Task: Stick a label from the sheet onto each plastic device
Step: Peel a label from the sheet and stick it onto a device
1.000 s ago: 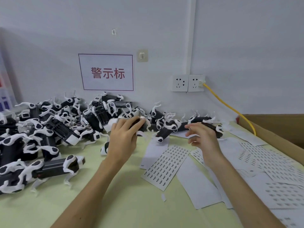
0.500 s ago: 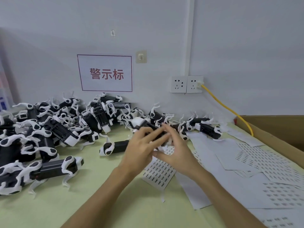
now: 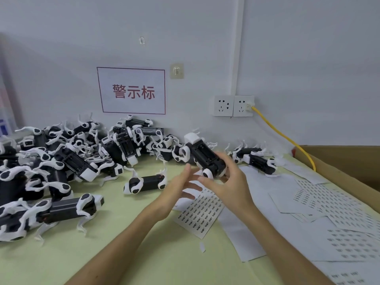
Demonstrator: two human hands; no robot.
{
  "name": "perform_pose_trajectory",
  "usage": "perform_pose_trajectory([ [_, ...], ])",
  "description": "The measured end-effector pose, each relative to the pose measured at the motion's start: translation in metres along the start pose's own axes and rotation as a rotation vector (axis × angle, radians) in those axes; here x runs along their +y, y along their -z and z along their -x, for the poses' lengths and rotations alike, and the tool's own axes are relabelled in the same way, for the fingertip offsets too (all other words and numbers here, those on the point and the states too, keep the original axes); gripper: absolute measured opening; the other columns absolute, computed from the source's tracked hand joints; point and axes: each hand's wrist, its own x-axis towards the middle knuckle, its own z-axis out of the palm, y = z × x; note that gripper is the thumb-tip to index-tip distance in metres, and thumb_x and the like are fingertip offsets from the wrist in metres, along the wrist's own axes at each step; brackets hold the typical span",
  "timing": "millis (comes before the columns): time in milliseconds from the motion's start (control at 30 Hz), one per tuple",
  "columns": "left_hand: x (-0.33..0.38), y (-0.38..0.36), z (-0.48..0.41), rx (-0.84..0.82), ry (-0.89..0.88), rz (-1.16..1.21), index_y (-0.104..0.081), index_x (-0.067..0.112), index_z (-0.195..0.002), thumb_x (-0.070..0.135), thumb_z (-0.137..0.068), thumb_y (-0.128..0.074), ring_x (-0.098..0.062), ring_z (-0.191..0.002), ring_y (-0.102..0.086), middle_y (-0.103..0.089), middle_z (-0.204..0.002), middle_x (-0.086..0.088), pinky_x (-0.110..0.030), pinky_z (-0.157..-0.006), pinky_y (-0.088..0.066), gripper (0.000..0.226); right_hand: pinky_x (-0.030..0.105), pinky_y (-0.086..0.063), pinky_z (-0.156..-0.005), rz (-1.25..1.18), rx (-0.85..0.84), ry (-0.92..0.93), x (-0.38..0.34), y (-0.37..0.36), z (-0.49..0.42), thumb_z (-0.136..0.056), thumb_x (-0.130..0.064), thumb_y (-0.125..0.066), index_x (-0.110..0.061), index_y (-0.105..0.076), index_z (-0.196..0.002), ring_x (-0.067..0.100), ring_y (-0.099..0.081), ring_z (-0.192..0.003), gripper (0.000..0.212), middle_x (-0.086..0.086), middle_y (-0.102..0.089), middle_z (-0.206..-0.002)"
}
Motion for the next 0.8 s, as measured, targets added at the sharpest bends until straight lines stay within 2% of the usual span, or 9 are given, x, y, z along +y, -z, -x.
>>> perform_pose_trajectory([
  [67,0.001,0.002,-0.004,0.047,-0.014,0.185,-0.061,0.025,-0.138,0.072,-0.098,-0.019,-0.022,-0.118,-0.065,-0.07,-0.129,0.0,-0.043,-0.1,-0.054,0.074,0.017,-0.049,-0.083,0.017,-0.091,0.036,-0.002,-0.004,0.003,-0.073,-0.029,-0.088,-0.046,-0.052,-0.125,0.003,-0.061,-0.1,0.066,-0.018,-0.064,-0.113],
  [133,0.004,0.01,-0.007,0.115,-0.04,0.385,-0.061,0.021,-0.139,0.067,-0.102,-0.02,-0.024,-0.125,-0.062,-0.069,-0.133,-0.004,-0.044,-0.103,-0.049,0.071,0.009,-0.045,-0.08,0.041,-0.176,0.064,-0.005,-0.008,0.006,-0.073,-0.03,-0.086,-0.051,-0.047,-0.126,0.0,-0.06,-0.1,0.07,-0.023,-0.06,-0.113],
  [200,0.005,0.016,-0.008,0.162,-0.065,0.496,-0.067,0.02,-0.131,0.055,-0.107,-0.031,-0.024,-0.123,-0.063,-0.07,-0.13,-0.007,-0.038,-0.1,-0.049,0.057,0.01,-0.046,-0.08,0.043,-0.238,0.081,-0.006,-0.012,0.007,-0.074,-0.031,-0.083,-0.051,-0.046,-0.129,0.0,-0.059,-0.102,0.069,-0.027,-0.056,-0.115],
  [267,0.003,0.016,-0.008,0.117,-0.063,0.563,-0.074,0.02,-0.122,0.05,-0.107,-0.037,-0.024,-0.119,-0.065,-0.071,-0.127,-0.008,-0.036,-0.098,-0.05,0.05,0.015,-0.049,-0.081,0.042,-0.269,0.077,-0.005,-0.013,0.008,-0.073,-0.035,-0.081,-0.044,-0.046,-0.134,0.002,-0.059,-0.104,0.07,-0.024,-0.055,-0.118],
  [333,0.001,0.013,-0.006,0.024,-0.042,0.578,-0.069,0.023,-0.132,0.06,-0.105,-0.032,-0.024,-0.127,-0.061,-0.066,-0.135,-0.01,-0.043,-0.107,-0.046,0.059,0.019,-0.051,-0.081,0.053,-0.279,0.055,-0.003,-0.013,0.008,-0.074,-0.039,-0.08,-0.041,-0.044,-0.138,0.003,-0.059,-0.104,0.074,-0.02,-0.055,-0.121],
  [433,0.0,0.008,-0.004,-0.086,-0.024,0.525,-0.054,0.029,-0.146,0.073,-0.1,-0.024,-0.024,-0.139,-0.052,-0.058,-0.146,-0.012,-0.051,-0.115,-0.036,0.07,0.018,-0.051,-0.079,0.049,-0.278,0.032,-0.001,-0.009,0.009,-0.076,-0.038,-0.082,-0.052,-0.039,-0.133,0.004,-0.06,-0.099,0.072,-0.02,-0.056,-0.12],
  [533,-0.001,0.007,-0.003,-0.101,-0.007,0.543,-0.049,0.029,-0.15,0.076,-0.094,-0.037,-0.028,-0.138,-0.052,-0.057,-0.147,-0.011,-0.046,-0.11,-0.045,0.074,0.01,-0.045,-0.078,0.022,-0.281,0.032,-0.005,-0.008,0.01,-0.08,-0.04,-0.077,-0.055,-0.04,-0.131,0.001,-0.059,-0.101,0.066,-0.023,-0.057,-0.119],
  [667,-0.002,0.008,-0.002,-0.095,-0.009,0.56,-0.052,0.029,-0.148,0.077,-0.091,-0.039,-0.019,-0.124,-0.062,-0.061,-0.142,-0.006,-0.033,-0.087,-0.053,0.075,0.005,-0.037,-0.089,-0.045,-0.256,0.039,-0.01,-0.013,0.01,-0.095,-0.035,-0.061,-0.049,-0.048,-0.13,-0.005,-0.054,-0.118,0.04,-0.032,-0.058,-0.122],
  [800,-0.002,0.006,-0.001,-0.078,-0.025,0.486,-0.057,0.029,-0.143,0.071,-0.096,-0.038,-0.022,-0.131,-0.059,-0.06,-0.144,-0.007,-0.034,-0.092,-0.051,0.066,0.003,-0.038,-0.087,-0.06,-0.195,0.005,-0.007,-0.01,0.007,-0.097,-0.026,-0.064,-0.049,-0.055,-0.119,-0.01,-0.055,-0.113,0.033,-0.035,-0.061,-0.116],
])
